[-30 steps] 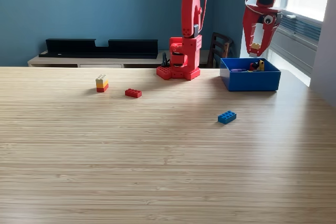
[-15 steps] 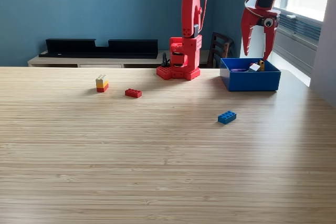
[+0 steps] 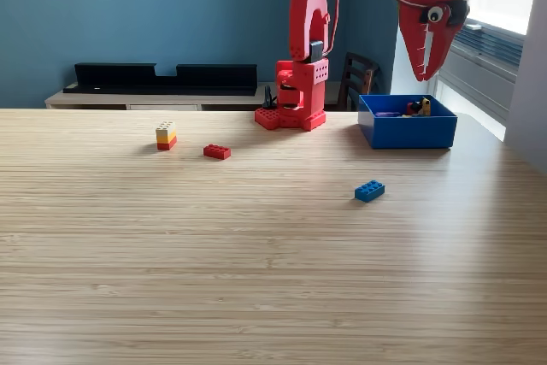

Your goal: Grasp a lego block and put it in the bin.

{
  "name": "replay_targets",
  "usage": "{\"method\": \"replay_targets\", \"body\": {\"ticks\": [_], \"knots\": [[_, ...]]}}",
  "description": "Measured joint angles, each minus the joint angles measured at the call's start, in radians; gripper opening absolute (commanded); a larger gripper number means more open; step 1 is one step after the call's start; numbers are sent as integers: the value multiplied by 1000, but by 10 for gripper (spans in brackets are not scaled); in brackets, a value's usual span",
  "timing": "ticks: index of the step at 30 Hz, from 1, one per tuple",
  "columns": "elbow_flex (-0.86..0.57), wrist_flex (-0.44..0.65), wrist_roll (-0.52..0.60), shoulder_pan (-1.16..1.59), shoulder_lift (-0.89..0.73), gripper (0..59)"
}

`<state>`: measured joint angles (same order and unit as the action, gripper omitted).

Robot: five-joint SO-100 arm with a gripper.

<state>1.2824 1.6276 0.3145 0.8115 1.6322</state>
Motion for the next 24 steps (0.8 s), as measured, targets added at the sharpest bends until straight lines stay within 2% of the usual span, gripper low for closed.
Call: {"method": "replay_targets", "body": {"ticks": [5,12,24], "knots": [[-72,0,-5,-288,0,0],[-95,-6,-89,-664,0,0],[-95,-41,-135,-839,0,0]]}}
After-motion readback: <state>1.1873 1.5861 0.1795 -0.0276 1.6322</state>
